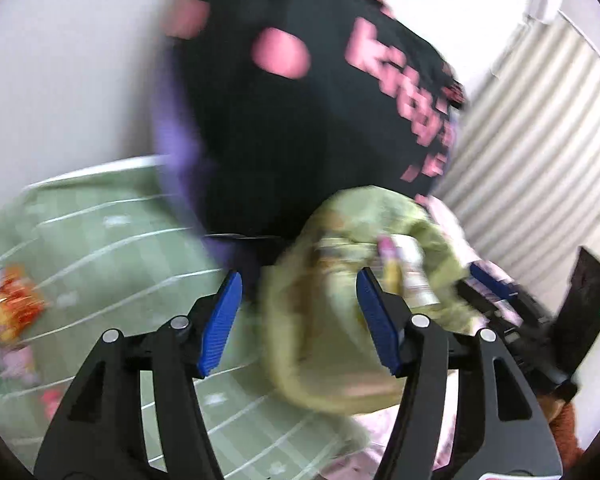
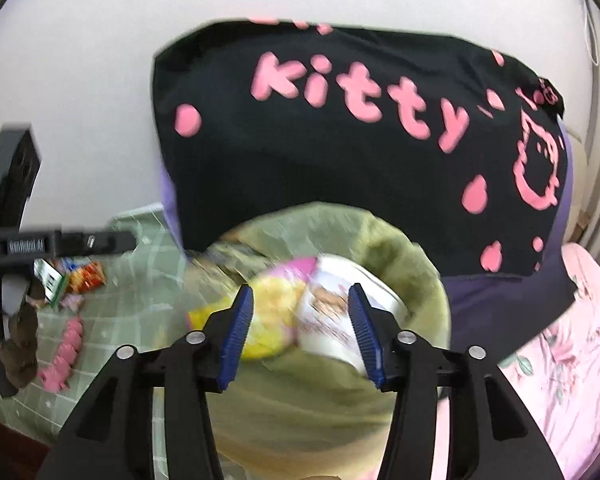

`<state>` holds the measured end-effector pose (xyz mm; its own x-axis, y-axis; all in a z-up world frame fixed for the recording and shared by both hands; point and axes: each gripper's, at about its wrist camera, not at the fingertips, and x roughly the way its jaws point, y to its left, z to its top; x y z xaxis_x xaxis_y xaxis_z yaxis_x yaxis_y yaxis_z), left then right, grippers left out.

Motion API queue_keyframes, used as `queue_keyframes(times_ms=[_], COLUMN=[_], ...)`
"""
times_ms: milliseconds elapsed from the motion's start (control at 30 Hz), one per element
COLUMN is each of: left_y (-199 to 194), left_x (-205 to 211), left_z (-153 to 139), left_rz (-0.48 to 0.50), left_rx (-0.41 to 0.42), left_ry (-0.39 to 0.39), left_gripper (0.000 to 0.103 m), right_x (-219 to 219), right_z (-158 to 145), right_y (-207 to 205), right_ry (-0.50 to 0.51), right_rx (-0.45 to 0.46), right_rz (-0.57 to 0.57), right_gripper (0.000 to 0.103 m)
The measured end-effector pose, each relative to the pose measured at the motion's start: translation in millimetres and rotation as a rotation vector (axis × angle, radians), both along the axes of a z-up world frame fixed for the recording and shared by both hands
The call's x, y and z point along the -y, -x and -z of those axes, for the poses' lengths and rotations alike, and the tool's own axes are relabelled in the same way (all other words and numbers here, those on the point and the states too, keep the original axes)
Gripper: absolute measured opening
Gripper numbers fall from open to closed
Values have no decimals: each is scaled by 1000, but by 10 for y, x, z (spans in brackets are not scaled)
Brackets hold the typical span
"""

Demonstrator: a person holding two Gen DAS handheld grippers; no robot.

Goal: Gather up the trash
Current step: 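Open both tools to drop the cup and pink bag into the bin, then grasp the red candy wrapper with the right tool while the left tool grasps a silver wrapper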

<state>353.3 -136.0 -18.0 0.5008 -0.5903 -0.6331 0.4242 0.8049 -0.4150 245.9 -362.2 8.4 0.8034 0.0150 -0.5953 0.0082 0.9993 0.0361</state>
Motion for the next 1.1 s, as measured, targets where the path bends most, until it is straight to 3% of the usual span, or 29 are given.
queue_keyframes(times_ms=[167, 367, 500, 767, 867, 967, 1000, 1100], left_y=[213, 455, 631, 856, 965, 1003, 1014, 1024], left_x=[-811, -2003, -2634, -3569, -3746, -3816, -3773, -3693], left_z=[-41, 101, 201, 272, 405, 518, 532, 532], left_rz=[-252, -544, -663, -809, -854, -838, -820, -776], left_rx=[103, 97, 102, 125, 91, 70, 80, 92], left_ry=[-102, -98, -138, -187, -189, -178, -207, -225], left_gripper=[57, 57, 57, 57, 57, 56, 56, 56], right_x=[-372, -1090, -1598, -2930, -3499, -4008, -4190, -4537], right_z=[-120, -17, 64, 330, 438, 541, 591, 733], right_y=[-176, -454, -624, -829, -847, -937, -994, -1129], right_ry=[-61, -15, -28, 4, 74, 133, 152, 187], right_rx=[50, -1, -40, -107, -110, -118, -125, -161], right_rz=[-105, -257, -371, -704, -855, -978, -1010, -1070], right_gripper=[60, 60, 59, 58, 58, 57, 57, 49])
